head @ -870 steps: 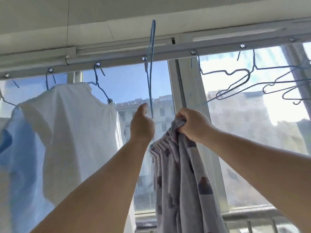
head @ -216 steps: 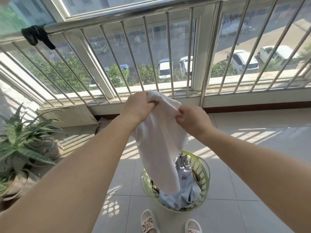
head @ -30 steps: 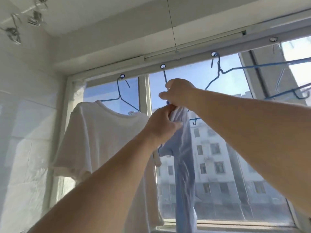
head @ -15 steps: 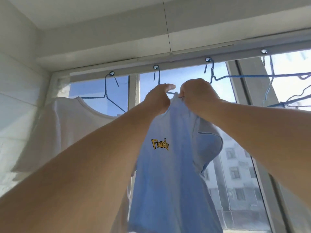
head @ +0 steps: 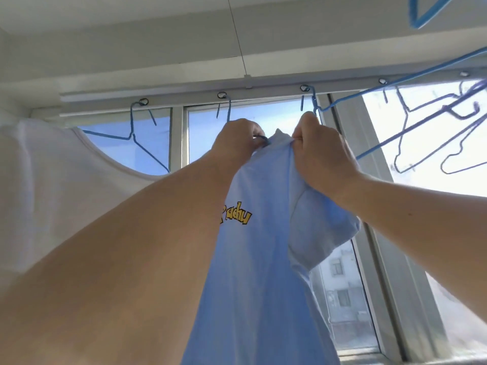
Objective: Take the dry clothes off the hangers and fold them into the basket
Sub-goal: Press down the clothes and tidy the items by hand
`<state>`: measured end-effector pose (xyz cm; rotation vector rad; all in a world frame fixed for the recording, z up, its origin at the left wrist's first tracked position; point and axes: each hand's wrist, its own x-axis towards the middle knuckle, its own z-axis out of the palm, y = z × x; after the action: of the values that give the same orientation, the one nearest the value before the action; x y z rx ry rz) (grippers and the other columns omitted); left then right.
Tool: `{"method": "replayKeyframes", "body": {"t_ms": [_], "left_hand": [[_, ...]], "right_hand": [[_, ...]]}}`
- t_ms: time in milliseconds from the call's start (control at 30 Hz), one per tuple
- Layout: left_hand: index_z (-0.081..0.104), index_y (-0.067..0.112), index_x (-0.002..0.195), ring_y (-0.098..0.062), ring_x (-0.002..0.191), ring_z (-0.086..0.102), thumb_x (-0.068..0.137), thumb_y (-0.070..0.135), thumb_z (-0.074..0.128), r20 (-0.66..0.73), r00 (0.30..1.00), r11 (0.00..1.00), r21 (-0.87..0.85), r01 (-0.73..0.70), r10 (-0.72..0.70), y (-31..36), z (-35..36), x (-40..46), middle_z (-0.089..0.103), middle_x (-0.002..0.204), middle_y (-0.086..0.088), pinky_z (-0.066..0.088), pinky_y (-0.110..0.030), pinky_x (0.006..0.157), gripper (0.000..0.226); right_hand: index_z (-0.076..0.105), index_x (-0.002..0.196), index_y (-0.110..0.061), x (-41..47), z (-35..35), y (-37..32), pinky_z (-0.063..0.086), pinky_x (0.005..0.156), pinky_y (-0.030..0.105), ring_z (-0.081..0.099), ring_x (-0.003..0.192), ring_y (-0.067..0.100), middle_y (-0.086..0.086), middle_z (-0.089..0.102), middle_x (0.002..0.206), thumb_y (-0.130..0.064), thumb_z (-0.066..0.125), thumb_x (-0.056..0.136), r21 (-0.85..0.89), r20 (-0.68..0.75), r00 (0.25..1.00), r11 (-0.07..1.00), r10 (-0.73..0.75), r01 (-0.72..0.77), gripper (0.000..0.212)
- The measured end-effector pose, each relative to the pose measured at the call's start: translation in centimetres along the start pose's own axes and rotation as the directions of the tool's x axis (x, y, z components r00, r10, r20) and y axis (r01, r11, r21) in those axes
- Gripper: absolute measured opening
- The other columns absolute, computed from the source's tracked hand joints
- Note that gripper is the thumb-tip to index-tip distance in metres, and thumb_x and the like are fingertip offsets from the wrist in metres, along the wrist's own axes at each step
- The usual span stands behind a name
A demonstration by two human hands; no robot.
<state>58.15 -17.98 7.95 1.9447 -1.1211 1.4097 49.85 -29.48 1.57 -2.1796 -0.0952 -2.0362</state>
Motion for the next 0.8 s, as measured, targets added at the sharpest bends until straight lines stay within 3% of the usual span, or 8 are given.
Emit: {"method": "replayKeyframes", "body": {"t_ms": [167,233,300,433,567,700,800], "left_hand": [[0.069,0.007,0.103,-0.024,0.097,0.062,0.091,0.019,0.053,0.006,1.0,0.999,0.052,-0.001,0.001,-0.2,-0.4,0.0,0.068,0.104,-0.01,0.046,-0.029,0.082,0.024],[0.068,0.005,0.108,-0.025,0.098,0.061,0.093,0.017,0.049,0.013,1.0,0.996,0.092,0.019,-0.021,-0.4,-0.4,0.3,0.067,0.105,-0.011,0.045,-0.03,0.084,0.026],[0.067,0.005,0.111,-0.022,0.097,0.059,0.094,0.015,0.048,-0.011,0.999,0.994,0.103,0.031,-0.03,-0.6,-0.4,0.4,0.066,0.103,-0.01,0.043,-0.027,0.083,0.027],[0.06,0.01,0.122,-0.021,0.104,0.06,0.096,0.018,0.049,-0.047,0.996,0.996,-0.057,0.073,-0.076,-1.1,-0.3,0.0,0.06,0.125,-0.004,0.039,-0.017,0.076,0.029],[0.036,0.017,0.142,-0.018,0.134,0.036,0.097,0.012,0.043,-0.061,0.983,0.976,-0.146,0.164,-0.174,-2.4,0.3,-1.2,0.035,0.149,-0.003,0.028,-0.022,0.102,0.046],[0.032,0.019,0.143,-0.028,0.122,0.045,0.094,-0.001,0.035,-0.099,0.947,0.946,-0.142,0.292,-0.307,-5.2,1.0,-3.2,0.04,0.139,-0.013,0.036,-0.028,0.086,0.053],[0.028,0.017,0.144,-0.029,0.123,0.043,0.09,-0.005,0.034,-0.083,0.902,0.902,-0.13,0.411,-0.423,-7.4,1.6,-4.6,0.04,0.139,-0.013,0.035,-0.029,0.083,0.058]], "right_hand": [[0.039,0.093,-0.014,-0.3,0.1,0.4,0.03,0.065,0.031,0.045,0.076,0.028,0.003,0.052,0.081,-0.01,0.036,0.092,0.264,-0.166,0.959,0.948,0.229,-0.18,0.005],[0.036,0.091,-0.015,-0.9,0.0,1.3,0.028,0.066,0.03,0.043,0.077,0.027,0.001,0.049,0.08,-0.011,0.036,0.092,0.277,-0.168,0.951,0.939,0.258,-0.206,0.004],[0.036,0.089,-0.016,-1.6,0.2,1.9,0.028,0.066,0.031,0.044,0.077,0.029,0.001,0.05,0.077,-0.014,0.037,0.093,0.238,-0.12,0.968,0.953,0.222,-0.189,0.005],[0.04,0.087,-0.019,-2.0,1.2,2.1,0.034,0.067,0.032,0.049,0.079,0.03,0.0,0.053,0.074,-0.015,0.04,0.09,0.179,-0.017,0.984,0.968,0.179,-0.174,0.005],[0.047,0.077,-0.023,-2.3,3.1,1.7,0.05,0.072,0.038,0.056,0.081,0.027,0.0,0.061,0.083,-0.015,0.047,0.082,0.171,0.073,0.977,0.962,0.201,-0.211,0.01],[0.044,0.067,-0.025,-2.7,5.6,0.9,0.049,0.074,0.034,0.057,0.086,0.023,-0.005,0.06,0.083,-0.014,0.052,0.081,0.167,0.182,0.955,0.95,0.235,-0.265,0.019],[0.049,0.078,-0.025,-2.8,7.7,0.2,0.045,0.072,0.031,0.057,0.09,0.023,-0.001,0.061,0.091,-0.012,0.056,0.081,0.194,0.237,0.933,0.928,0.271,-0.319,0.015]]}}
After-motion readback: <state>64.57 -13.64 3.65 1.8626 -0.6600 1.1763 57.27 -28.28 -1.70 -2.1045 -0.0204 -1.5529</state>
